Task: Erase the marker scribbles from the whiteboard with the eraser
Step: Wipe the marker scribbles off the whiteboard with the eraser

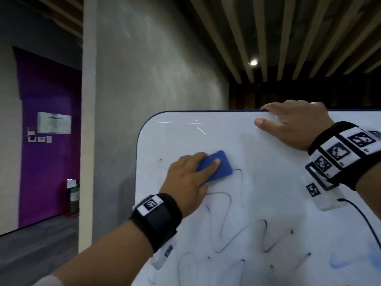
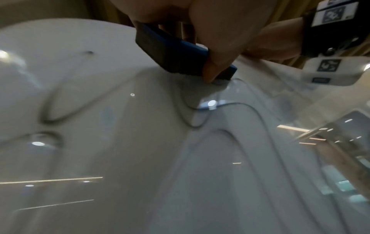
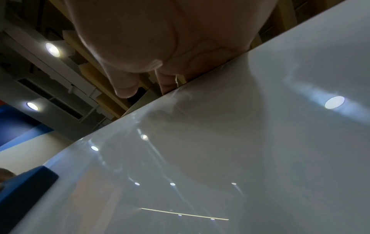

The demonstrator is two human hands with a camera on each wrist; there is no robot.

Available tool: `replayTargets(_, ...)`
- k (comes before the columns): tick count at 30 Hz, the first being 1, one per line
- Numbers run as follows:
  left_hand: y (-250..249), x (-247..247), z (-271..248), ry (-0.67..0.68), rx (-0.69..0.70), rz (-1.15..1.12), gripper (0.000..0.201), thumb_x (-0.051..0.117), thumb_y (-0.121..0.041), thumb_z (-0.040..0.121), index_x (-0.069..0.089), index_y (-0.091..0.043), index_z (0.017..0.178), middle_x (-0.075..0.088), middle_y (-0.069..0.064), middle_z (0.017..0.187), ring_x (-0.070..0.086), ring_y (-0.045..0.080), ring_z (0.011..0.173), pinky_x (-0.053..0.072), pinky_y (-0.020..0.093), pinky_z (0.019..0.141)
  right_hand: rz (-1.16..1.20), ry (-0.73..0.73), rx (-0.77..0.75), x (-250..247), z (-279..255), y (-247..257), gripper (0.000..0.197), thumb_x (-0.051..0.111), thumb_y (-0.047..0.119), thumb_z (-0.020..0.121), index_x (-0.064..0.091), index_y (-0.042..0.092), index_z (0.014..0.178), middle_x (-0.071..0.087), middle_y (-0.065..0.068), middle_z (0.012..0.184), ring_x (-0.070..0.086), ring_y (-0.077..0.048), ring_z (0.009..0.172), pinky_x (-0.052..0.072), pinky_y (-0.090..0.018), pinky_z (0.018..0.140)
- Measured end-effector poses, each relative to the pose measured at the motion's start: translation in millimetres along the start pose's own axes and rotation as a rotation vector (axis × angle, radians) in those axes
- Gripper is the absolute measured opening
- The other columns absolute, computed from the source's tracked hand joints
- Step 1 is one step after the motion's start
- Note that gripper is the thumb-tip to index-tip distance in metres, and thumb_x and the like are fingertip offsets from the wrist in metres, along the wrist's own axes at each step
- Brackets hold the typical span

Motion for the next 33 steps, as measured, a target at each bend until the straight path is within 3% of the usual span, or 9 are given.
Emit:
replayTargets(4,21,-8,-16,0.053,-0.047,0.014,0.064,0.059,-0.020,0.081,0.051,-0.028,0.144,0.053,0.010,0.140,0.055,0.034,0.105,0.047,0.043,0.090,0.047,-0.011,0.008,-1,0,-1,0.086,0.008,0.089,0.073,0.045,0.040,0.134,0.059,-0.008,0.126,0.055,-0.032,0.114,0.041,-0.052,0.097)
replayTargets(9,117,-44,-95,-0.004,-0.384,0.119,0.062,0.056,-0.029,0.081,0.050,-0.029,0.143,0.053,0.014,0.138,0.056,0.039,0.112,0.053,0.051,0.094,0.074,-0.038,0.051,3,4,3,0.091,0.012,0.096,0.068,0.045,0.039,0.131,0.060,-0.009,0.120,0.056,-0.035,0.109,0.042,-0.057,0.095)
replayTargets(11,126,-42,-101,-0.042,-0.483,0.102,0.062,0.058,-0.028,0.080,0.052,-0.026,0.141,0.054,0.019,0.137,0.058,0.044,0.112,0.053,0.056,0.094,0.065,-0.052,0.062,4,6,4,0.091,0.014,0.097,0.068,0.045,0.039,0.130,0.060,-0.009,0.118,0.057,-0.035,0.107,0.044,-0.056,0.094)
replayTargets(15,66,-19,-80,-0.008,-0.293,0.005,0.059,0.055,-0.033,0.082,0.051,-0.028,0.141,0.056,0.016,0.135,0.059,0.040,0.108,0.050,0.046,0.095,0.101,-0.113,0.050,12,13,-3,0.086,0.022,0.097,0.068,0.045,0.039,0.127,0.063,-0.006,0.108,0.061,-0.033,0.096,0.048,-0.056,0.089)
replayTargets(17,64,-15,-80,0.030,-0.255,-0.003,0.060,0.054,-0.032,0.083,0.048,-0.031,0.143,0.055,0.011,0.137,0.056,0.036,0.110,0.047,0.045,0.096,0.138,-0.115,0.032,18,14,-7,0.084,0.026,0.097,0.069,0.044,0.039,0.126,0.064,-0.004,0.105,0.061,-0.031,0.092,0.050,-0.055,0.086)
replayTargets(23,133,-37,-117,-0.047,-0.591,-0.004,0.068,0.065,-0.026,0.084,0.048,-0.023,0.149,0.048,0.024,0.144,0.053,0.048,0.120,0.046,0.054,0.103,0.040,-0.092,0.026,12,13,-1,0.083,0.022,0.095,0.071,0.046,0.039,0.126,0.063,-0.007,0.112,0.060,-0.034,0.101,0.045,-0.053,0.091)
replayTargets(26,84,-18,-89,-0.038,-0.362,-0.037,0.067,0.065,-0.027,0.083,0.043,-0.031,0.147,0.050,0.016,0.141,0.055,0.041,0.114,0.050,0.052,0.097,-0.017,-0.092,0.040,8,8,1,0.082,0.020,0.092,0.074,0.047,0.039,0.129,0.061,-0.010,0.121,0.056,-0.035,0.112,0.039,-0.050,0.095)
replayTargets(29,18,9,-58,0.011,-0.087,-0.095,0.066,0.067,-0.019,0.081,0.050,-0.028,0.144,0.053,0.012,0.139,0.054,0.035,0.110,0.048,0.043,0.094,0.000,-0.093,0.038,7,5,2,0.086,0.015,0.091,0.071,0.048,0.038,0.130,0.060,-0.009,0.123,0.055,-0.033,0.114,0.037,-0.049,0.096)
replayTargets(33,26,4,-54,0.006,-0.067,-0.083,0.063,0.060,-0.022,0.083,0.049,-0.029,0.144,0.054,0.012,0.139,0.054,0.034,0.110,0.047,0.043,0.094,0.028,-0.067,0.011,5,4,0,0.086,0.013,0.091,0.070,0.047,0.041,0.132,0.060,-0.006,0.125,0.054,-0.031,0.116,0.037,-0.050,0.099)
Point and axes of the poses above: each hand's wrist, its own z-axis towards the middle knuckle, its own x-axis out of the palm, y = z × x, the point moved 5 cm from there along z, towards the middle knuckle
